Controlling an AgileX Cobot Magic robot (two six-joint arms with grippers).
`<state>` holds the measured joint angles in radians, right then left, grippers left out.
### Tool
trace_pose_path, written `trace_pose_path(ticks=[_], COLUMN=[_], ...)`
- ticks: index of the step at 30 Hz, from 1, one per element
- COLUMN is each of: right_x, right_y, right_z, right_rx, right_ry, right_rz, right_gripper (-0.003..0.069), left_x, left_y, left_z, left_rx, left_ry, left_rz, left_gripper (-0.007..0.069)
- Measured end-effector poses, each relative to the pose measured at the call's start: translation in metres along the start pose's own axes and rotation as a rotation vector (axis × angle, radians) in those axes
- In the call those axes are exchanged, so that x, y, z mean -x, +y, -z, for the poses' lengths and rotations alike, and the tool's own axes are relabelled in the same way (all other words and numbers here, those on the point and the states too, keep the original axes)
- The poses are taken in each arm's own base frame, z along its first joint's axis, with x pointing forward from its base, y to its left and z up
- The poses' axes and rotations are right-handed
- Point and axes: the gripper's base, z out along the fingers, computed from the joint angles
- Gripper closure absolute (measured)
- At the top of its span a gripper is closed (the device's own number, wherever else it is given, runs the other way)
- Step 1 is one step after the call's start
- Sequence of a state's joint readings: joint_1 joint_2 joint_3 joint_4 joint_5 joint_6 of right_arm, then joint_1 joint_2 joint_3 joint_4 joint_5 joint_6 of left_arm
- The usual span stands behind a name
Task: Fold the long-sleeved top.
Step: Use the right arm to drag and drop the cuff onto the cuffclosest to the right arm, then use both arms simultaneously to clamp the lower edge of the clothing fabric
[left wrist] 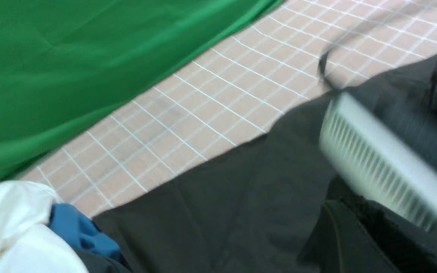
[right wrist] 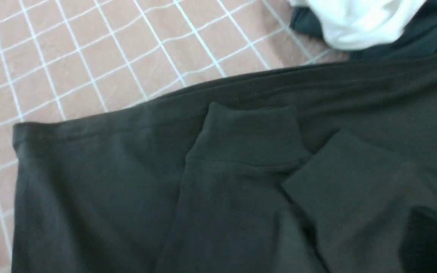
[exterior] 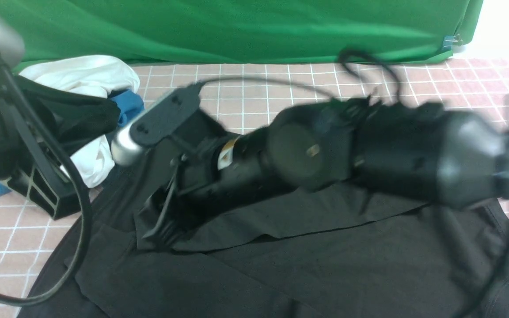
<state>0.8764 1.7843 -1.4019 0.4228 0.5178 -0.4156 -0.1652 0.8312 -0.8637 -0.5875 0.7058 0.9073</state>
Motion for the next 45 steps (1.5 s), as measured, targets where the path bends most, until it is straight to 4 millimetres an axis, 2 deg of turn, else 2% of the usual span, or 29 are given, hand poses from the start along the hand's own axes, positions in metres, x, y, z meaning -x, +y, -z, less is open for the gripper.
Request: trace_pose_path(ticks=[4,7,11,15,17,21,28,32,37,40,43,44,45], right_x=[0.001,-0.003,-0.015,-0.028,-0.038,-0.072,-0.106,-0.116,-0.141,-0.153,-0.159,-0.16,-0.161], right_y=[-0.012,-0.017,-0.019,-0.017,-0.014,-0.006,0.005,0.008,0.011,0.011,0.011,0.011,0.011], right_z=[0.035,0.053,0.071,0.082,0.089,0.112,0.149,0.159,0.164,0.163,0.161,0.161,0.16], right_rx=[-0.061,-0.108,-0.17,-0.216,-0.232,-0.246,-0.264,-0.269,-0.27,-0.27,-0.269,-0.269,-0.269], right_ry=[0.056,0.123,0.272,0.347,0.371,0.41,0.306,0.227,0.219,0.242,0.264,0.264,0.268], right_rz=[0.001,-0.016,-0.009,0.011,0.013,0.012,-0.023,-0.026,-0.035,-0.035,-0.036,-0.036,-0.036], right_gripper=[0.0529,0.0576,0.0585,0.058,0.058,0.0575,0.0565,0.0565,0.0565,0.056,0.0555,0.0555,0.0552], left_x=[-0.003,-0.007,-0.024,-0.036,-0.041,-0.055,-0.067,-0.072,-0.081,-0.094,-0.123,-0.124,-0.138], left_y=[-0.005,-0.007,-0.011,-0.015,-0.021,-0.037,-0.046,-0.05,-0.056,-0.057,-0.06,-0.061,-0.062], left_z=[0.0,-0.001,-0.008,-0.013,-0.015,-0.022,-0.042,-0.055,-0.069,-0.072,-0.07,-0.07,-0.066], left_rx=[-0.05,-0.077,-0.095,-0.121,-0.168,-0.354,-0.489,-0.54,-0.623,-0.637,-0.669,-0.67,-0.681], left_ry=[0.038,0.063,0.125,0.173,0.21,0.377,0.515,0.571,0.669,0.736,0.852,0.86,0.92], left_rz=[0.001,0.004,-0.009,-0.059,-0.095,-0.227,-0.472,-0.535,-0.545,-0.544,-0.546,-0.547,-0.557], left_gripper=[0.0606,0.0606,0.0606,0.0606,0.0606,0.0606,0.0606,0.0595,0.0523,0.0444,0.0334,0.0327,0.0278])
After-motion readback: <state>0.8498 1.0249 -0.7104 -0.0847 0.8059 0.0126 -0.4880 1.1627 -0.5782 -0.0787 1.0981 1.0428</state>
